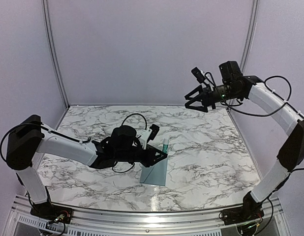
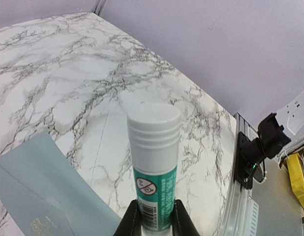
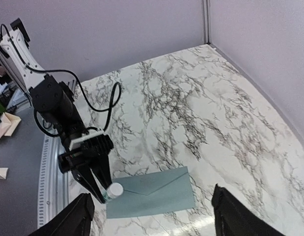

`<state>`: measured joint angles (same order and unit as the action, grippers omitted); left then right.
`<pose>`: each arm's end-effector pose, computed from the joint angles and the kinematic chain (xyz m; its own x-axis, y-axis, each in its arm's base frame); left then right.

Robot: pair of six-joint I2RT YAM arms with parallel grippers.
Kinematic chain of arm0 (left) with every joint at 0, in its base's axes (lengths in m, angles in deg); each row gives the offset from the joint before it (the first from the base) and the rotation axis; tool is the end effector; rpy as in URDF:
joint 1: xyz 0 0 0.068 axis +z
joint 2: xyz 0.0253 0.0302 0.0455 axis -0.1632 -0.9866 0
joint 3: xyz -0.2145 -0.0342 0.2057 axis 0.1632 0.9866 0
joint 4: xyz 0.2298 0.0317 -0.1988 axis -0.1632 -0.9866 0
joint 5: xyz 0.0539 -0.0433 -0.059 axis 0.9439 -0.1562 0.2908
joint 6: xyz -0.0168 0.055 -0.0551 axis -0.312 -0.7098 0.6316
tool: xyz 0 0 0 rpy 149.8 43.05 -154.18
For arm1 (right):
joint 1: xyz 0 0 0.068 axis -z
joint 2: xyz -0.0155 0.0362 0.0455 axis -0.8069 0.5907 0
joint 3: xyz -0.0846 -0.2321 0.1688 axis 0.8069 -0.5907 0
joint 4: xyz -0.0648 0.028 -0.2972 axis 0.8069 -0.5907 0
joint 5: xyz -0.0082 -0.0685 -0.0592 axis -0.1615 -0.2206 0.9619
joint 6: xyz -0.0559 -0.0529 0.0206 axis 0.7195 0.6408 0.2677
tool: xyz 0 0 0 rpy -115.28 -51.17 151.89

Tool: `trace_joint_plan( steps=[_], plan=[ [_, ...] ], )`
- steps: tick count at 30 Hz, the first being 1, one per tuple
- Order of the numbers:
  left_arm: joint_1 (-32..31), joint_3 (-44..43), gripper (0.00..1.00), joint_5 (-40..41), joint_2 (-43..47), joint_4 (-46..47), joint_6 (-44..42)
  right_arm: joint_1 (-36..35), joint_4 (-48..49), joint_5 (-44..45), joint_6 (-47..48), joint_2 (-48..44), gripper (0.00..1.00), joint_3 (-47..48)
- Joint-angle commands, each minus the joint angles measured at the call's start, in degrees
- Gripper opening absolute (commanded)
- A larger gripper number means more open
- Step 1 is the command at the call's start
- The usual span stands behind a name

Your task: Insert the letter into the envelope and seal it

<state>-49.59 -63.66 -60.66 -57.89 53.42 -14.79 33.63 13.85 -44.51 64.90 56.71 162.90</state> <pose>0.2259 -0.4033 0.1880 -0.5087 0.0474 -0.8597 0.8026 0.3875 -0.4535 0.3571 0.1919 0.3942 -0.2647 -0.3532 -0.8973 -0.9602 0.1824 0.2115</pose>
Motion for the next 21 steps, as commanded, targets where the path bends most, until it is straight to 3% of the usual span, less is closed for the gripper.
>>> trace_joint_plan(
  steps=[1,2,7,9,14,21],
  plan=[
    [-0.2,-1.4,0.0,-6.5,5.4,-14.2,-4.0,2.3,-1.4,6.8,3.9,-5.3,0.88,-4.0],
    [-0.2,-2.1,0.0,-7.2,6.0,-18.4,-5.1,2.4,-0.2,9.0,3.9,-6.7,0.97,-6.0],
    [-0.5,-8.8,0.0,-7.9,6.6,-44.8,-15.3,3.2,5.7,17.2,3.2,-12.1,0.99,-15.8],
    [-0.6,-10.5,0.0,-8.0,6.7,-51.1,-18.3,3.6,7.4,19.1,3.4,-13.5,0.99,-18.8],
    [-1.0,-15.0,0.0,-8.8,6.2,-63.2,-22.6,5.9,12.6,23.2,3.7,-15.2,0.99,-26.5],
    [-2.4,-17.1,0.0,-8.1,5.1,-70.5,-24.3,14.2,16.8,15.2,-0.3,-12.8,0.98,-30.3]
  ],
)
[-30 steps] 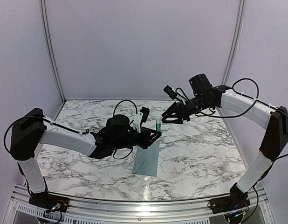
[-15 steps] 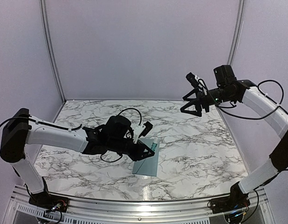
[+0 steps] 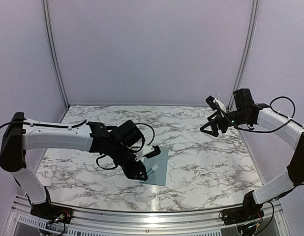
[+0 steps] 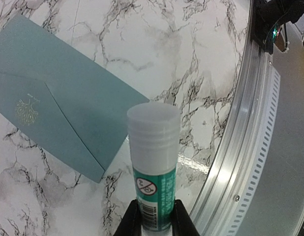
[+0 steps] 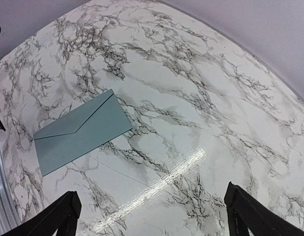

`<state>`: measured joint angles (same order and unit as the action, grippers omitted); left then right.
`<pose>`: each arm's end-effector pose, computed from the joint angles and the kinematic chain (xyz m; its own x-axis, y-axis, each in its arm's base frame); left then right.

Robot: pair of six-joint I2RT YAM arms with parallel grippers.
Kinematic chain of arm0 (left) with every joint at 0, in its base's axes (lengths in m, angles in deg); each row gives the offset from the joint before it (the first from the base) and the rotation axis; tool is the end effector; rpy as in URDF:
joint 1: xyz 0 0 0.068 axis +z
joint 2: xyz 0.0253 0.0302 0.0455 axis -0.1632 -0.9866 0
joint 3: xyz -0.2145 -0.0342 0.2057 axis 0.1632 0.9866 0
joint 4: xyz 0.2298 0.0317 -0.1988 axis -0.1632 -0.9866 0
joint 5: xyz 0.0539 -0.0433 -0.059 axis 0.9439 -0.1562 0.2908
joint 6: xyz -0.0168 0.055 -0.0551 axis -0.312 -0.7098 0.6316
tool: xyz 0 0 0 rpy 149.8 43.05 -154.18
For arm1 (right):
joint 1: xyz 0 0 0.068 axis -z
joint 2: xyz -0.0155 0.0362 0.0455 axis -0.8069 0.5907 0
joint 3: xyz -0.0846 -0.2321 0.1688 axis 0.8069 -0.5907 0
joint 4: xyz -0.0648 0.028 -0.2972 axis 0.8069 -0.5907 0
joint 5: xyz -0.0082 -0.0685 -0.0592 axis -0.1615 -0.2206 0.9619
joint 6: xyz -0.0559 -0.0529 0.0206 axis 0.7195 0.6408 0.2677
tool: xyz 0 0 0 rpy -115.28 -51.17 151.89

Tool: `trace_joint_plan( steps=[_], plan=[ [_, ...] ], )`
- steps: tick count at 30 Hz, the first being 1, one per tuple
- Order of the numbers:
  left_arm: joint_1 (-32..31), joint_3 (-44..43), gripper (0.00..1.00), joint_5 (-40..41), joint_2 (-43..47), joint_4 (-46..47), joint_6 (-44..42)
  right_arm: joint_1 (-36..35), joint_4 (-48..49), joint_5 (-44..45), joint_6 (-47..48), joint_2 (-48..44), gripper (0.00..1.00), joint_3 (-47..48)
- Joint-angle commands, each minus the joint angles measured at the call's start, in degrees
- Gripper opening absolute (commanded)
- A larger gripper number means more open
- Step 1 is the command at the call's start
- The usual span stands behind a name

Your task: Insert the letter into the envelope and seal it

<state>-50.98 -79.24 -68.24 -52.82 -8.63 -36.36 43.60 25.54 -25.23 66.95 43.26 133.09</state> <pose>0.1903 -0.3809 0.2086 -0.4585 0.6962 -0.5524 0.8883 0.3410 -0.3075 0.3323 0.1016 0.2855 -0.4097 -0.4504 -0.7933 -0.8136 0.5738 0.0944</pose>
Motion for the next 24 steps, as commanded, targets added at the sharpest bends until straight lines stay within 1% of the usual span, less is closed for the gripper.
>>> trace_joint_plan(
  steps=[1,7,10,13,16,20,24],
  plan=[
    [-1.2,-1.7,0.0,0.0,-0.4,-9.1,-2.8,5.1,5.2,-5.1,-2.5,0.9,0.98,-0.7],
    [-3.4,-2.7,0.0,3.4,-4.3,-11.2,-3.0,6.2,8.1,-8.0,-3.1,0.8,0.99,-4.4],
    [-4.4,-3.2,0.0,5.0,-6.0,-11.4,-3.0,6.2,8.1,-7.1,-2.7,0.6,0.98,-4.9],
    [-5.0,-3.3,0.02,6.4,-8.0,-11.4,-3.0,6.2,9.2,-6.8,-2.7,0.4,0.99,-6.0],
    [-5.3,-4.2,0.03,7.3,-10.1,-11.9,-3.0,6.2,8.2,-6.9,-2.5,0.6,0.99,-5.7],
    [-5.8,-5.0,0.08,8.0,-11.9,-12.0,-2.9,6.3,9.6,-6.8,-2.6,-0.3,0.99,-7.1],
    [-5.9,-5.6,0.11,9.8,-13.4,-12.0,-2.3,6.3,8.9,-6.7,-2.6,-0.1,0.98,-6.7]
  ],
)
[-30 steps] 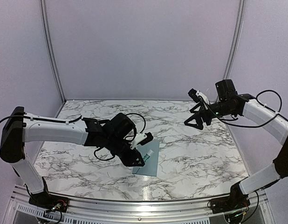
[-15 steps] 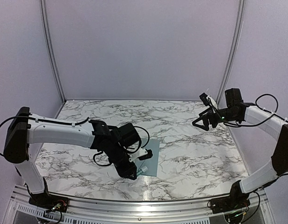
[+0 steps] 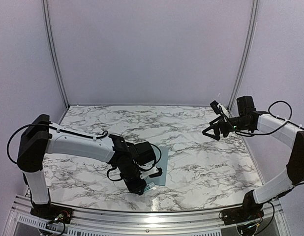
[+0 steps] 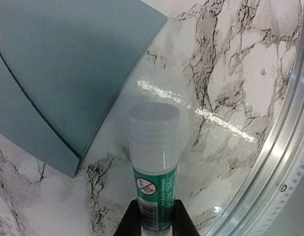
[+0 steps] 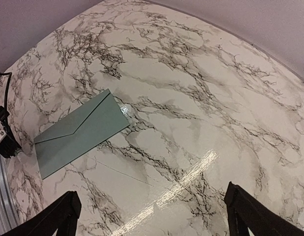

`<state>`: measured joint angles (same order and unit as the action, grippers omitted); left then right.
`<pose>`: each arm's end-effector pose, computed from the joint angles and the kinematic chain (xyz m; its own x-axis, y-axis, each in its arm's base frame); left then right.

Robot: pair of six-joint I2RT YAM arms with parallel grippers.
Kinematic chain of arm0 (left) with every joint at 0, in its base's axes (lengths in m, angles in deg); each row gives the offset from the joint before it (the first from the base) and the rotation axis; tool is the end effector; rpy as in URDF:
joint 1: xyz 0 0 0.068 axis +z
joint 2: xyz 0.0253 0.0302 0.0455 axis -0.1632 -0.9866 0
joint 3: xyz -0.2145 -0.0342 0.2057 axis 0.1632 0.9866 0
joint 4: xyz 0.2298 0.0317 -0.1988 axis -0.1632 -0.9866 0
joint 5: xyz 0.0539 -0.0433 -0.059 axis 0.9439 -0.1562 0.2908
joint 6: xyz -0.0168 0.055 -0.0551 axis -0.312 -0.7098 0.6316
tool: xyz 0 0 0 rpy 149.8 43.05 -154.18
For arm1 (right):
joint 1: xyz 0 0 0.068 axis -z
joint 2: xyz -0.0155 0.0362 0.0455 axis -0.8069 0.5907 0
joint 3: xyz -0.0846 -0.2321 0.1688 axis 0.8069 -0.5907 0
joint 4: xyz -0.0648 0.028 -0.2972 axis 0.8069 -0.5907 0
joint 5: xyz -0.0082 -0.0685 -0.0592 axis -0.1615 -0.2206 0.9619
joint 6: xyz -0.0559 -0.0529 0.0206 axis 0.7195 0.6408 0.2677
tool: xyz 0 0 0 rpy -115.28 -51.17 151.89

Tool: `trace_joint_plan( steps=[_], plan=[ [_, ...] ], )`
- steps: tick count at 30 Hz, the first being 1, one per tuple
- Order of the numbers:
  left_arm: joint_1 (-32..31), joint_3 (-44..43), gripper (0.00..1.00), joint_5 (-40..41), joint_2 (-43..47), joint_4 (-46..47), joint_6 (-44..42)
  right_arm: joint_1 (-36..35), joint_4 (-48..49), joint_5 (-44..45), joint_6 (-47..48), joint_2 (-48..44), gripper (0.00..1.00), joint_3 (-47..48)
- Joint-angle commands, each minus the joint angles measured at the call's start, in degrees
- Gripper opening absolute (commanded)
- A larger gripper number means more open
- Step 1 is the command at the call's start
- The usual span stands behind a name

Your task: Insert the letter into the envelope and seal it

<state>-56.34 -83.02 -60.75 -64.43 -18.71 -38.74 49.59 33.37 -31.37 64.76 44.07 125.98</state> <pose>0.1640 -0.3986 0.1353 -0.4082 0.8671 -0.2855 0.9098 0.3610 -0.2047 0.3364 0.0717 0.2489 -0.4630 -0.3487 -0.8149 -0.7752 0.6050 0.1815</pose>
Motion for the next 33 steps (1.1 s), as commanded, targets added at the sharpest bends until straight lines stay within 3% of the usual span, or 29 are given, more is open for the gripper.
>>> trace_joint_plan(
  steps=[1,10,11,13,14,27,33],
  plan=[
    [-0.7,-1.9,0.13,2.6,-2.2,-1.9,0.2,0.3,1.1,-0.8,-0.4,-0.9,0.98,0.3],
    [-1.7,-1.8,0.22,6.5,-3.4,-1.8,0.7,0.3,1.2,-1.8,-0.5,-0.3,0.98,0.2],
    [-1.9,-1.6,0.25,6.7,-3.5,-1.8,0.6,0.3,1.1,-1.9,-0.5,-0.2,0.99,0.3],
    [-2.3,-1.5,0.43,7.8,-3.7,-1.5,0.6,0.3,0.7,-2.1,-0.4,0.0,0.98,0.7],
    [-2.5,-1.4,0.45,8.1,-3.8,-1.4,0.6,0.3,0.5,-2.2,-0.4,-0.1,0.99,0.7],
    [-2.7,-1.1,0.47,8.4,-3.4,0.7,0.6,0.3,0.1,-3.4,-0.2,0.4,0.99,0.7],
    [-2.7,-1.9,0.53,10.3,-0.1,0.8,-0.3,0.2,0.0,-4.6,-0.5,-0.3,0.99,1.2]
  ],
)
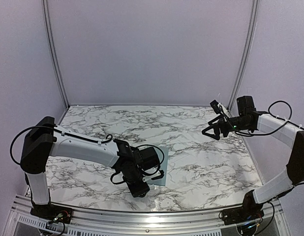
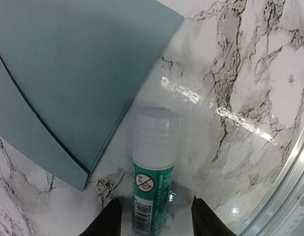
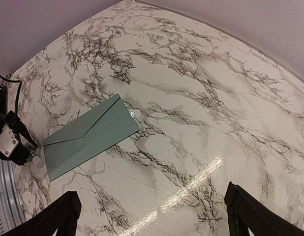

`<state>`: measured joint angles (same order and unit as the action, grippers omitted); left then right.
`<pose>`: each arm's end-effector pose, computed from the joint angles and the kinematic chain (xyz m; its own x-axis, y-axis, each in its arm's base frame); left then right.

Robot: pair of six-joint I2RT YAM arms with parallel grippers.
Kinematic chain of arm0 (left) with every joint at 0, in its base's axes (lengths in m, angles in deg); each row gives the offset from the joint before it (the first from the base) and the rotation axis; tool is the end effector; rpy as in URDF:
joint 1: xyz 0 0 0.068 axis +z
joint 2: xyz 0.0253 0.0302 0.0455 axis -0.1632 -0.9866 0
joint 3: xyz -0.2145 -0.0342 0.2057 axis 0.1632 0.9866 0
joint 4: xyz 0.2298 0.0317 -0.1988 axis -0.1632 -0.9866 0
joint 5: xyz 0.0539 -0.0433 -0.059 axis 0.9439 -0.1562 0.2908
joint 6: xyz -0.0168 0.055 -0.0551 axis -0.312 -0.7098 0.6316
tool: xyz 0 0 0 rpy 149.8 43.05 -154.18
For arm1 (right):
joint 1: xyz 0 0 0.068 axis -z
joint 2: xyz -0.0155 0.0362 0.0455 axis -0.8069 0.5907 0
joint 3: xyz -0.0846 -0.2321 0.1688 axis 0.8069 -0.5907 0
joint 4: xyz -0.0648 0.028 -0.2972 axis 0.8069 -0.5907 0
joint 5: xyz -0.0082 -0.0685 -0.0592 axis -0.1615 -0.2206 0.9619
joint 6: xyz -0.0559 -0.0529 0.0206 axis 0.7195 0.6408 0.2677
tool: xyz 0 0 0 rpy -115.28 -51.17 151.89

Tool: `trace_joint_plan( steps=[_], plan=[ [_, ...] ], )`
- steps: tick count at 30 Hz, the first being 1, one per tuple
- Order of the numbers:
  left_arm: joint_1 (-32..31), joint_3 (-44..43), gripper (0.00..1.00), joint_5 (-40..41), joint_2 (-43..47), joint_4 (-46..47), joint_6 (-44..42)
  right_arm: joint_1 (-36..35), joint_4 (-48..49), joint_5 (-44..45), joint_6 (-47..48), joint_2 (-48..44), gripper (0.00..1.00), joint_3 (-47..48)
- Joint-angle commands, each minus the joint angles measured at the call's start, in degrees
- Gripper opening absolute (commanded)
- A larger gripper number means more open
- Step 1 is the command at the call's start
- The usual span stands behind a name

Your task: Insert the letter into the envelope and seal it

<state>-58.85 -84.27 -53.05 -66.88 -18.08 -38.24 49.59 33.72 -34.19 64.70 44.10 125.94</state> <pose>0.1579 -0.4096 0.1236 -0.3791 0.8828 -0.2773 0.9248 0.3720 -0.0799 0.3352 0.0740 0.2508 -0.4510 -0.3324 -0.8283 -0.7943 0.5727 0.2026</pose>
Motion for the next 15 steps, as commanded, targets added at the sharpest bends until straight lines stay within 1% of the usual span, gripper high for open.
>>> trace_joint_plan(
  steps=[1,3,4,7,8,9,10,12,14,15],
  plan=[
    [-0.2,-1.2,0.54,3.6,3.7,0.1,-1.1,0.2,-0.8,-1.9,-0.9,-0.3,0.99,2.2],
    [0.0,-2.7,0.58,5.7,6.7,0.1,-1.2,0.3,-3.1,-2.4,-1.1,0.1,0.99,5.1],
    [0.1,-3.6,0.62,6.8,8.2,0.0,-2.8,0.3,-4.3,-2.5,-1.3,0.2,0.98,6.8],
    [1.1,-5.9,0.71,11.5,12.6,-0.1,-3.9,0.3,-7.0,-1.8,-2.8,0.2,0.98,12.4],
    [1.9,-6.4,0.77,13.5,14.0,-0.1,-3.9,0.3,-7.4,-0.6,-3.8,0.0,0.98,14.3],
    [2.9,-7.0,0.95,15.2,15.3,0.0,-3.8,0.2,-7.2,0.6,-5.4,-0.2,0.99,16.4],
    [4.1,-7.6,0.98,16.9,16.6,0.0,-3.5,0.3,-6.9,2.2,-7.0,-0.5,0.99,18.2],
    [7.3,-9.1,0.99,20.6,19.2,0.1,-2.0,0.2,-5.9,5.2,-9.7,-1.5,0.98,21.6],
    [11.3,-10.9,0.99,23.7,21.1,0.1,2.1,0.3,-4.4,7.7,-12.1,-2.8,0.99,24.6],
    [14.1,-11.6,0.99,27.7,22.1,0.3,5.9,0.3,-3.7,9.0,-13.0,-3.5,0.99,25.5]
  ],
)
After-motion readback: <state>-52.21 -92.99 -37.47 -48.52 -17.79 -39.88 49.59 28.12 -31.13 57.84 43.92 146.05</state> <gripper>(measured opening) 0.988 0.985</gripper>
